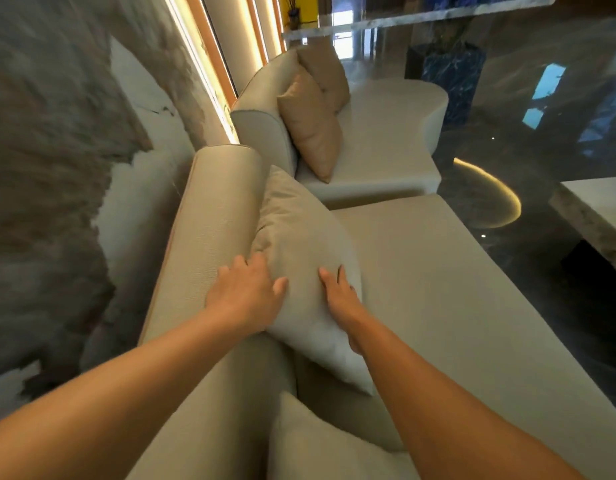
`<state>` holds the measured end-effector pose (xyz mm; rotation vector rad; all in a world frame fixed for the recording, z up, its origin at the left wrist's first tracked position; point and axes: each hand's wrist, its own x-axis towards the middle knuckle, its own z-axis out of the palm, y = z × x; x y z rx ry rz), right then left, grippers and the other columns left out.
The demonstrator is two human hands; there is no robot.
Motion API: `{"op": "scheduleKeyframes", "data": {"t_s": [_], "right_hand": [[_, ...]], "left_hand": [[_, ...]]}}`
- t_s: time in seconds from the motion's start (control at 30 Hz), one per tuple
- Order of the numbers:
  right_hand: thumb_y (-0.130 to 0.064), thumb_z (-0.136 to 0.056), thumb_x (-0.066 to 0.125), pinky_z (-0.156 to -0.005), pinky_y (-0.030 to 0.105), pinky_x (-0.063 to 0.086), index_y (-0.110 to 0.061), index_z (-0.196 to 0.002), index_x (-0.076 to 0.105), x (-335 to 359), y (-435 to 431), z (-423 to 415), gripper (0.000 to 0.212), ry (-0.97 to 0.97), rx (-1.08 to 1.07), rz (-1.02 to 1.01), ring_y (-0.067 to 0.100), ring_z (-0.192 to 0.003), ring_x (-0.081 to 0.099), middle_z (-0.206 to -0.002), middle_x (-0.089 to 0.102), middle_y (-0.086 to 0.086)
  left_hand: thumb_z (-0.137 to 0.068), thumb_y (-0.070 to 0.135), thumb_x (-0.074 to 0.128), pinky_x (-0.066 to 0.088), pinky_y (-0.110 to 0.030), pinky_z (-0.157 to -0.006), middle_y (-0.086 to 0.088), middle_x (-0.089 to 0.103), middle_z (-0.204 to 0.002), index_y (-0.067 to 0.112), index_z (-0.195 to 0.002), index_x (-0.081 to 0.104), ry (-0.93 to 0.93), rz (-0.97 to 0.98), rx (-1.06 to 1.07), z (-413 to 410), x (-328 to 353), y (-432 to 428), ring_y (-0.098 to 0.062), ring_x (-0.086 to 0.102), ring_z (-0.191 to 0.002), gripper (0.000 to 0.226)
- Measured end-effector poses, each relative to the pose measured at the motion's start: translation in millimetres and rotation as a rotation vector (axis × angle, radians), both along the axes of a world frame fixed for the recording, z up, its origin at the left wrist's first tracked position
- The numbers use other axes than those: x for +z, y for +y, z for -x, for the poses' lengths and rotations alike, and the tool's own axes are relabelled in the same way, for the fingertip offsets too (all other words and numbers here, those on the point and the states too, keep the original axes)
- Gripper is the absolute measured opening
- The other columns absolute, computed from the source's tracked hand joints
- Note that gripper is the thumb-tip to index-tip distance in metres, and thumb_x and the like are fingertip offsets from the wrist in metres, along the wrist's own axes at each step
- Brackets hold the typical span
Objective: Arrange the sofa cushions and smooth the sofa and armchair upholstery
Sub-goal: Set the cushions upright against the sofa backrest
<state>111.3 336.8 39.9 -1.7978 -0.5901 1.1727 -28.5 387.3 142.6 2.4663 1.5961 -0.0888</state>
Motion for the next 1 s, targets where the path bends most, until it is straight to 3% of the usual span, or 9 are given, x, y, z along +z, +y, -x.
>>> {"op": "scheduleKeyframes", "data": {"t_s": [0.1, 0.2, 0.3, 0.37, 0.43, 0.53, 0.67, 0.83, 1.0], "right_hand": [[-0.063, -0.093, 0.04, -0.116, 0.055, 0.023, -0.038, -0.155, 0.007, 18.4, -24.9, 6.2, 0.074, 0.069, 0.012, 0.034, 0.032, -0.147, 0.018, -0.165, 0.01, 0.004], [-0.056, -0.09, 0.051, -0.1, 0.052, 0.04, -0.049, -0.151, 0.016, 52.9, -52.3, 17.6, 0.07, 0.091, 0.146, 0.087, 0.029, -0.141, 0.03, -0.162, 0.02, -0.006], [-0.044, -0.09, 0.057, -0.093, 0.043, 0.043, -0.047, -0.146, 0.034, 78.5, -69.7, 43.5, 0.061, 0.032, 0.253, 0.039, 0.022, -0.138, 0.035, -0.156, 0.034, -0.007], [-0.036, -0.09, 0.057, -0.1, 0.036, 0.04, -0.037, -0.143, 0.045, 87.0, -87.0, 68.0, 0.054, -0.139, 0.318, -0.022, 0.02, -0.136, 0.041, -0.151, 0.045, -0.004], [-0.032, -0.093, 0.053, -0.103, 0.031, 0.038, -0.024, -0.139, 0.053, 89.3, -118.1, 90.6, 0.047, -0.415, 0.442, -0.028, 0.025, -0.132, 0.048, -0.144, 0.054, 0.006], [-0.033, -0.091, 0.051, -0.095, 0.045, 0.047, -0.014, -0.126, 0.058, 87.4, -185.9, 105.2, 0.041, -0.842, 0.595, 0.025, 0.04, -0.116, 0.055, -0.126, 0.061, 0.02], [-0.027, -0.09, 0.048, -0.084, 0.044, 0.048, -0.009, -0.111, 0.061, 97.1, -291.7, 104.6, 0.031, -1.172, 0.671, -0.009, 0.042, -0.108, 0.056, -0.116, 0.061, 0.019], [-0.026, -0.09, 0.045, -0.08, 0.039, 0.049, -0.01, -0.106, 0.066, 134.3, -412.1, 101.1, 0.031, -1.191, 0.868, 0.139, 0.039, -0.104, 0.061, -0.114, 0.064, 0.018], [-0.024, -0.091, 0.045, -0.076, 0.04, 0.048, -0.013, -0.109, 0.067, 158.2, -513.2, 117.5, 0.03, -1.158, 0.839, 0.261, 0.038, -0.105, 0.063, -0.115, 0.066, 0.017]], "left_hand": [[-0.096, 0.041, 0.044, 0.04, -0.047, -0.096, -0.021, 0.047, -0.131, 0.013, -0.14, 0.031, -0.04, 0.027, -0.087, 18.1, -1.2, -19.6, -0.041, 0.044, -0.117, 0.054], [-0.096, 0.03, 0.044, 0.04, -0.047, -0.094, -0.02, 0.044, -0.135, 0.012, -0.146, 0.023, -0.024, 0.038, -0.146, 27.1, 4.3, -37.5, -0.04, 0.045, -0.118, 0.057], [-0.093, 0.023, 0.047, 0.043, -0.048, -0.096, -0.02, 0.038, -0.139, 0.01, -0.148, 0.017, 0.0, 0.061, -0.159, 35.3, 8.7, -56.1, -0.042, 0.046, -0.12, 0.064], [-0.092, 0.025, 0.049, 0.042, -0.05, -0.098, -0.02, 0.035, -0.139, 0.009, -0.148, 0.017, 0.007, 0.107, -0.13, 45.2, 12.6, -74.5, -0.043, 0.046, -0.122, 0.066], [-0.089, 0.029, 0.053, 0.043, -0.05, -0.098, -0.02, 0.04, -0.135, 0.008, -0.142, 0.029, 0.057, 0.108, -0.116, 60.9, 14.9, -101.0, -0.043, 0.047, -0.121, 0.061], [-0.088, 0.03, 0.051, 0.048, -0.046, -0.09, -0.019, 0.052, -0.122, 0.009, -0.119, 0.05, 0.124, 0.044, -0.1, 93.2, 18.1, -159.2, -0.042, 0.054, -0.113, 0.037], [-0.088, 0.024, 0.051, 0.051, -0.043, -0.08, -0.017, 0.063, -0.11, 0.009, -0.107, 0.063, 0.29, -0.078, -0.112, 144.0, 22.9, -263.8, -0.038, 0.062, -0.103, 0.027], [-0.089, 0.028, 0.048, 0.048, -0.039, -0.085, -0.014, 0.065, -0.119, 0.012, -0.113, 0.064, 0.391, 0.094, -0.024, 175.2, 44.9, -392.0, -0.035, 0.061, -0.108, 0.034], [-0.089, 0.026, 0.046, 0.046, -0.044, -0.087, -0.017, 0.059, -0.123, 0.01, -0.125, 0.049, 0.332, 0.141, -0.015, 192.8, 56.3, -483.0, -0.039, 0.058, -0.11, 0.04]]}}
